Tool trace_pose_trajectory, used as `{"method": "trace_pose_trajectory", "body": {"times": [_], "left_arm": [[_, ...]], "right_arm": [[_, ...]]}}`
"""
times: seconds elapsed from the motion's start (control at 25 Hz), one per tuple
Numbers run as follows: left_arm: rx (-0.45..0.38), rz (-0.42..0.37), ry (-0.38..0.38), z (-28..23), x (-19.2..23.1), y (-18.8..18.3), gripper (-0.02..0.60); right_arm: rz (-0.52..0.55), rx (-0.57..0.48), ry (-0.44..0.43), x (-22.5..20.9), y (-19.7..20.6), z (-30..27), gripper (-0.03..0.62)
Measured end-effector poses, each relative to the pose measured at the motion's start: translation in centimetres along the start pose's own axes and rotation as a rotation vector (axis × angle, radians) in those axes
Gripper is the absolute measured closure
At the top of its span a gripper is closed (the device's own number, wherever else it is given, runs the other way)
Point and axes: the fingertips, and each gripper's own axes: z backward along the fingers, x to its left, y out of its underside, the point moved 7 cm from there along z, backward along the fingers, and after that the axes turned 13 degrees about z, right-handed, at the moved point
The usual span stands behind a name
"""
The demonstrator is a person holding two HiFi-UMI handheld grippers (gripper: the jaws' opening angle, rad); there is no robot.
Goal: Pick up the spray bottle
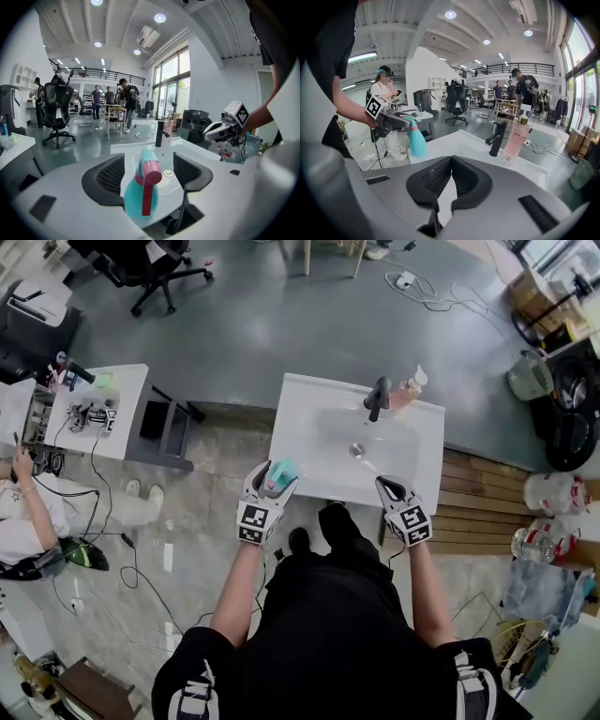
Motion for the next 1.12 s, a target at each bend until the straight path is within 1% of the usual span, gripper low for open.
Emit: {"method": "trace_pose_trajectory", "body": {"times": [0.12, 0.24, 0.4, 0.52, 0.6, 0.64, 0.68, 0.76, 0.88, 1.0, 1.12], "left_arm": [[0.002, -0.001, -0.005, -0.4, -0.1, 0.3, 0.256], [0.004, -0.009, -0.017, -0.6, -0.3, -0.4, 0.256], [-0.007, 0.010, -0.006, -0.7, -0.3, -0.7, 0.258], [-0.016, 0.010, 0.002, -1.0, -0.3, -0.9, 0.261], [-0.022, 0.009, -0.004, -1.1, -0.3, -0.9, 0.278], [-0.023, 0.010, -0.006, -1.1, -0.2, -0.8, 0.305], [-0.022, 0.009, -0.009, -1.0, -0.2, -0.6, 0.318], [-0.018, 0.002, -0.012, -1.0, -0.2, -0.5, 0.318], [-0.018, 0.001, -0.011, -0.9, -0.2, -0.5, 0.347], [-0.019, -0.004, -0.002, -0.9, -0.2, -0.4, 0.356], [-0.023, -0.010, -0.006, -1.1, -0.3, -0.4, 0.381]], "right_arm": [[0.002, -0.001, -0.004, -0.1, 0.2, 0.0, 0.577], [0.001, -0.006, -0.006, -0.4, 0.2, -0.1, 0.577], [-0.002, -0.003, -0.005, -0.5, 0.1, -0.2, 0.577], [0.000, 0.000, -0.006, -0.6, 0.2, -0.5, 0.577], [0.001, 0.005, -0.007, -0.5, 0.3, -0.4, 0.577], [0.003, 0.006, -0.006, -0.5, 0.3, -0.4, 0.577], [0.005, 0.007, -0.005, -0.4, 0.4, -0.3, 0.577], [0.008, 0.007, -0.004, -0.2, 0.4, -0.2, 0.577], [0.011, 0.007, -0.002, 0.0, 0.3, -0.2, 0.577], [0.012, 0.009, 0.002, 0.1, 0.2, -0.1, 0.577], [0.011, 0.009, 0.004, 0.2, 0.4, -0.1, 0.577]]}}
